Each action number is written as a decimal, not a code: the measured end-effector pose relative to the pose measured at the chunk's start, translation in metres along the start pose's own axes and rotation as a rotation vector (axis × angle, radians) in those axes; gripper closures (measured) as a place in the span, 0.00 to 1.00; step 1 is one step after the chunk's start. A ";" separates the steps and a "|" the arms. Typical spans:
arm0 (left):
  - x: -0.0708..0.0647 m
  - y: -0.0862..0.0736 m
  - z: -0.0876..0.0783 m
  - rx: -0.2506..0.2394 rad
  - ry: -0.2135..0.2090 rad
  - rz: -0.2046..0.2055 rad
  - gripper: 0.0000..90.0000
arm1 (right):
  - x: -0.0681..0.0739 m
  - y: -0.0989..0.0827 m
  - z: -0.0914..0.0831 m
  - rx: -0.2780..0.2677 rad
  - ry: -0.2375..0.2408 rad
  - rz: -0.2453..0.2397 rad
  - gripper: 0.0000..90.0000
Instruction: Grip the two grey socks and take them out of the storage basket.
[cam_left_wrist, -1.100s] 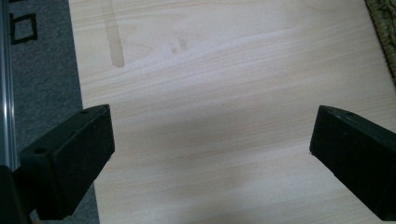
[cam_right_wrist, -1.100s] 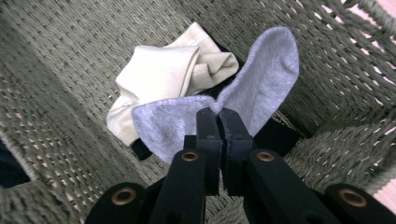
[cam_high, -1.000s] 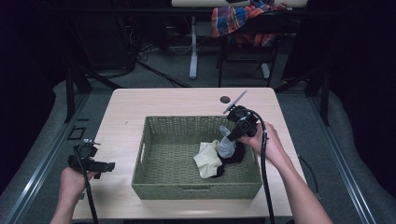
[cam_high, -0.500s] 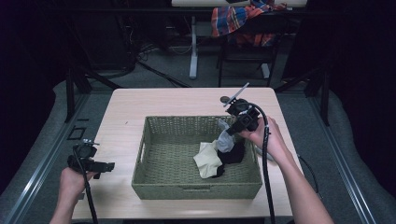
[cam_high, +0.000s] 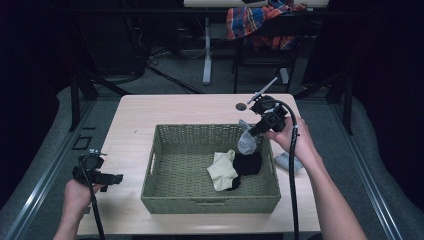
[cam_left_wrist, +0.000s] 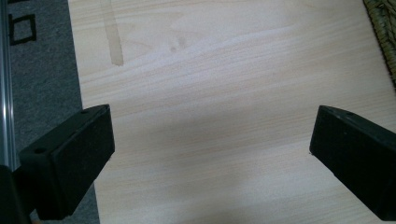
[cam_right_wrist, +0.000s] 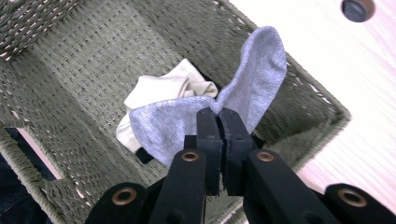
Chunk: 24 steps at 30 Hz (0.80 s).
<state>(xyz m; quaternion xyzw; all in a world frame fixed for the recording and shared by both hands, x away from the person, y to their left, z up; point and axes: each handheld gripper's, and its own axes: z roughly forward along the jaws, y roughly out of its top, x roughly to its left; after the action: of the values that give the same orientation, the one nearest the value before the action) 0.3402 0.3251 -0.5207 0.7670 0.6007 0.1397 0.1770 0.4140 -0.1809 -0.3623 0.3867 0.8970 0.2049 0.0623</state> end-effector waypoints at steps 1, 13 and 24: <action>0.000 0.000 0.000 -0.001 -0.001 -0.001 0.00 | -0.002 -0.001 -0.002 0.002 -0.004 0.001 0.99; -0.001 0.000 0.001 0.003 -0.002 0.000 0.00 | -0.025 -0.021 -0.028 -0.020 -0.033 0.062 0.99; -0.001 0.000 0.001 0.004 0.002 0.000 0.00 | -0.054 -0.057 -0.045 -0.045 -0.073 0.148 0.99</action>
<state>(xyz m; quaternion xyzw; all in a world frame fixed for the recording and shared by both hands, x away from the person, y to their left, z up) 0.3407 0.3244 -0.5214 0.7673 0.6011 0.1392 0.1748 0.4008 -0.2691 -0.3473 0.4575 0.8583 0.2150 0.0881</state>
